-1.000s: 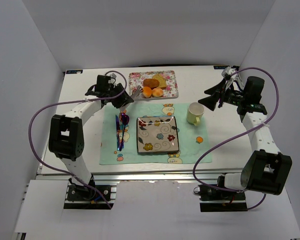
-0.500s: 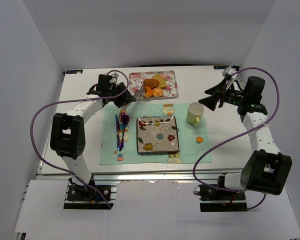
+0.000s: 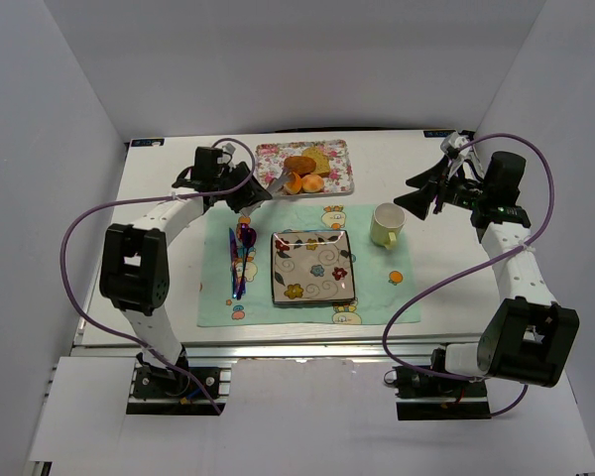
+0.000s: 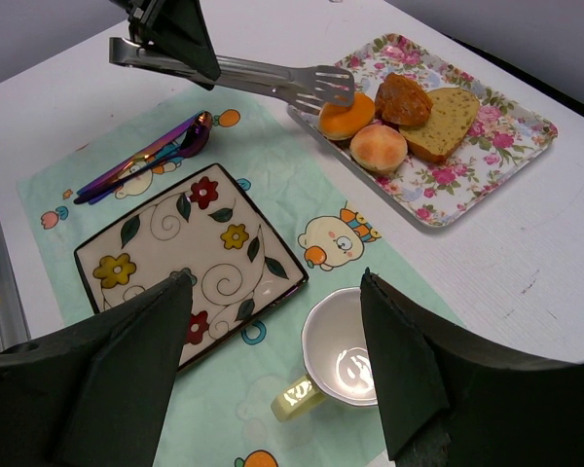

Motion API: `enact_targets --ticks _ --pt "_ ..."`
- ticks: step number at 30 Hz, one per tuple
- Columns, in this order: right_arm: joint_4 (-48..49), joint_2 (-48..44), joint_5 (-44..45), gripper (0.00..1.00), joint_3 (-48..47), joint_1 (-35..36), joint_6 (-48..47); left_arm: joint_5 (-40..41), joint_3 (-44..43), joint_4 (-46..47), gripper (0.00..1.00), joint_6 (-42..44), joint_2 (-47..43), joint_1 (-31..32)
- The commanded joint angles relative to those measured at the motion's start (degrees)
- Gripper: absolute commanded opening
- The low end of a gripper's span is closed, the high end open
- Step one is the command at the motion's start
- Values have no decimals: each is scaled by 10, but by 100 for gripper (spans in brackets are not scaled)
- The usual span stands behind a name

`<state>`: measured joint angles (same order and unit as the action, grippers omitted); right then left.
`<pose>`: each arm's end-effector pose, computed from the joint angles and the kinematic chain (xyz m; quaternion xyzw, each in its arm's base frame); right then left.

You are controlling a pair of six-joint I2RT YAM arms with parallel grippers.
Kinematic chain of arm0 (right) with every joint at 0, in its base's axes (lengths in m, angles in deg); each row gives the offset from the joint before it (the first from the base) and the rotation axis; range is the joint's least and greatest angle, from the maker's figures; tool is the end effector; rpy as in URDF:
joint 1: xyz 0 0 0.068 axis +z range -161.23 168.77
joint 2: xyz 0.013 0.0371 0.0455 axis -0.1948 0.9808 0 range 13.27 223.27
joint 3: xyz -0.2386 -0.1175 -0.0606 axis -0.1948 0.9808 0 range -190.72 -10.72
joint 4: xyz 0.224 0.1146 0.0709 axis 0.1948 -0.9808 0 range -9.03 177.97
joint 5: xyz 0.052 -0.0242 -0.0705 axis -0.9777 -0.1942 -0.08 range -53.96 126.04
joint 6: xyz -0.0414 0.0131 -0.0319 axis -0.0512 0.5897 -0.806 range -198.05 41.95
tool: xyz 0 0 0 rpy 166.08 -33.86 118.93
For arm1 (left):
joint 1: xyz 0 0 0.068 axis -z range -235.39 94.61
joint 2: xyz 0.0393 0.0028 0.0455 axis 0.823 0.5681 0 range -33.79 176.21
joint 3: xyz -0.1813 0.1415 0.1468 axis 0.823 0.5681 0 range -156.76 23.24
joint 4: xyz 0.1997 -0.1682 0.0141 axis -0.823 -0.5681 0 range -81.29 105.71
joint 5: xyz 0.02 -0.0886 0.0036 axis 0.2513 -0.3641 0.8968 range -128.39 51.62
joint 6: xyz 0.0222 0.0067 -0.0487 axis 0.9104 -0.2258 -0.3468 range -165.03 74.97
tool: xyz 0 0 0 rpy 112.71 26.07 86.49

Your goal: Place the bread

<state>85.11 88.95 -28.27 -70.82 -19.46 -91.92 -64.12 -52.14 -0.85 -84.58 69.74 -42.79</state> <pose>0.2932 -0.0100 0.3331 -0.3447 0.6706 0.3289 0.5686 0.3884 -0.1026 0.2329 -0.1263 0.8949 -0.3496 0.2468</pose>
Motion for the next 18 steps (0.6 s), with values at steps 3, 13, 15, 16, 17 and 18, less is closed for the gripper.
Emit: enact_targets --ticks 3,13,15,16,17,18 --pt "16 -16 -13 75 6 -3 5 -20 -7 28 55 -11 4 8" --pt "17 -19 -13 75 10 -6 5 -22 -5 32 42 -11 10 8" --pt "17 -20 -14 75 9 -6 5 -27 0 39 36 -15 5 8" --pt "17 -19 -15 75 9 -7 5 -30 2 42 26 -17 3 8" --pt "18 -20 -15 75 9 -7 5 -32 2 45 19 -18 0 8" --pt "17 -20 -16 75 8 -7 5 -33 4 46 14 -17 -5 8"
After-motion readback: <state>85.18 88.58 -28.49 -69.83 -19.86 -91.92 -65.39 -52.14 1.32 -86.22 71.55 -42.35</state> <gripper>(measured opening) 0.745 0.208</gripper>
